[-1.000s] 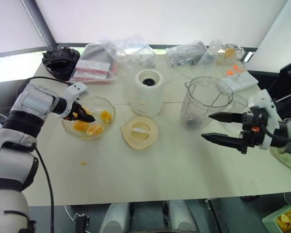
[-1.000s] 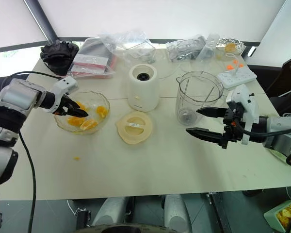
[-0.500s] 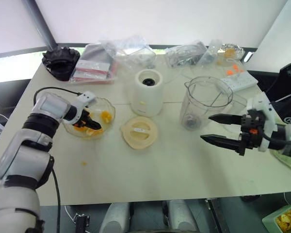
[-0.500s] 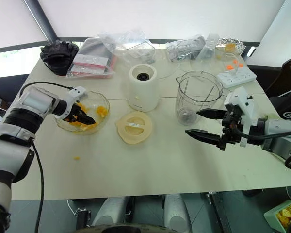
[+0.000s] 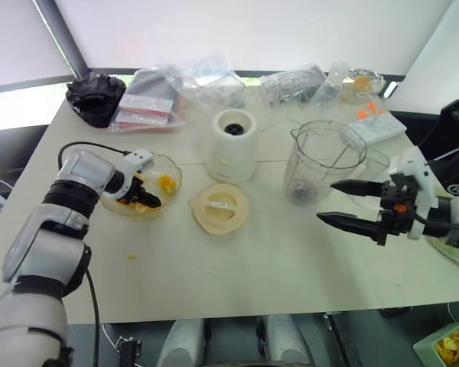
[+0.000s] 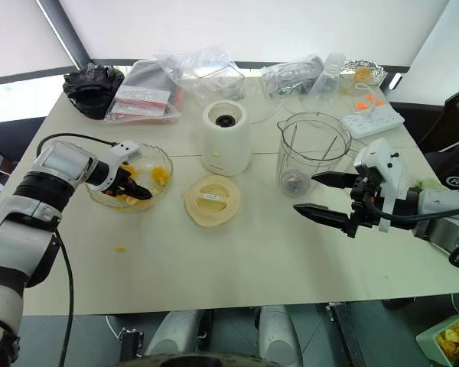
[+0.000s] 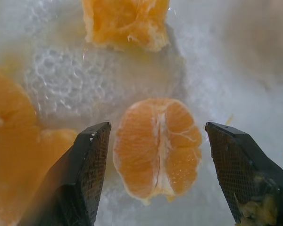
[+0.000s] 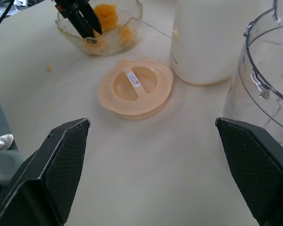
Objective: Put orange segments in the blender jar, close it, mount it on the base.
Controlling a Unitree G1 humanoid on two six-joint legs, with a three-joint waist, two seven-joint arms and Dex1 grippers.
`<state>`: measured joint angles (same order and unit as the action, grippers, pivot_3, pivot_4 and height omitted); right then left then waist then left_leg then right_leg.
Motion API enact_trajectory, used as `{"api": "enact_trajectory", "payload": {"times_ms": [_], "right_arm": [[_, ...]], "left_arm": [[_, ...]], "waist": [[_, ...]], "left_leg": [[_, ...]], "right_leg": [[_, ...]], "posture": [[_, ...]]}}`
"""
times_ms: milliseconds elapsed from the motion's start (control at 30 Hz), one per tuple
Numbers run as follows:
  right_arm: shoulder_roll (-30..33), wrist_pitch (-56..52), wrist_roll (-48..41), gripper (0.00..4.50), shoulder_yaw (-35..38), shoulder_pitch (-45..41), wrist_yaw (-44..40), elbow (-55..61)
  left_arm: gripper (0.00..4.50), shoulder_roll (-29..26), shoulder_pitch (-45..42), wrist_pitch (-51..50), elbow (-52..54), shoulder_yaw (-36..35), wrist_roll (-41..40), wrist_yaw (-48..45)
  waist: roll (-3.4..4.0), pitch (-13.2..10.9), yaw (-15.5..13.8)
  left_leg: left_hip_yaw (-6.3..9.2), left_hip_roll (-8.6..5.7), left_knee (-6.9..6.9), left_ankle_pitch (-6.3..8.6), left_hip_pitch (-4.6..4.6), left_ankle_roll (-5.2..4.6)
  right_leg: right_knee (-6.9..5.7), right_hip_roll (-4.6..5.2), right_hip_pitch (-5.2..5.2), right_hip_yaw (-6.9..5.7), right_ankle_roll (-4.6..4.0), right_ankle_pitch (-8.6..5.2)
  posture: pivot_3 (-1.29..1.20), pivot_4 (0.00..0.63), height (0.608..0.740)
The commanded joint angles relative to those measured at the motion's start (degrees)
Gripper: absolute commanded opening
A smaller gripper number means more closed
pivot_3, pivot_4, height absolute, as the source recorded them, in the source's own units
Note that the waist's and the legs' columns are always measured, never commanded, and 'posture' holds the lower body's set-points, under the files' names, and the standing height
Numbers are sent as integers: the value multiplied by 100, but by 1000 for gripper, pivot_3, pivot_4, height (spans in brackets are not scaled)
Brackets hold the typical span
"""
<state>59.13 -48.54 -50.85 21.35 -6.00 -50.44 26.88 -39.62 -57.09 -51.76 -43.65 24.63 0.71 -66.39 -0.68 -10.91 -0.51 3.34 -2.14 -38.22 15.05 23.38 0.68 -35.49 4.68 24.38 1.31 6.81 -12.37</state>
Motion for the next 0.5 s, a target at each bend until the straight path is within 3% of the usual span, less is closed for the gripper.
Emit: {"api": "enact_trajectory", "payload": {"times_ms": [33,500], "right_arm": [[-53,116,11,4452,147,-38,17,148],[-53,114,-3,4452,76,-134,68,143]], "left_arm": [[3342,-138,78,-139,220,-49,101,-57],[3342,-9,317,-231,316,-149,138,184]], "waist": [[0,0,3],[0,0,-6]], "left_leg": [[1,0,0,0,0,0],[2,1,-1,0,-1,0]], "right_leg": [[0,0,0,0,0,0],[-2,2,0,0,0,0]], "posture": [[0,150,740],[0,150,740]]}}
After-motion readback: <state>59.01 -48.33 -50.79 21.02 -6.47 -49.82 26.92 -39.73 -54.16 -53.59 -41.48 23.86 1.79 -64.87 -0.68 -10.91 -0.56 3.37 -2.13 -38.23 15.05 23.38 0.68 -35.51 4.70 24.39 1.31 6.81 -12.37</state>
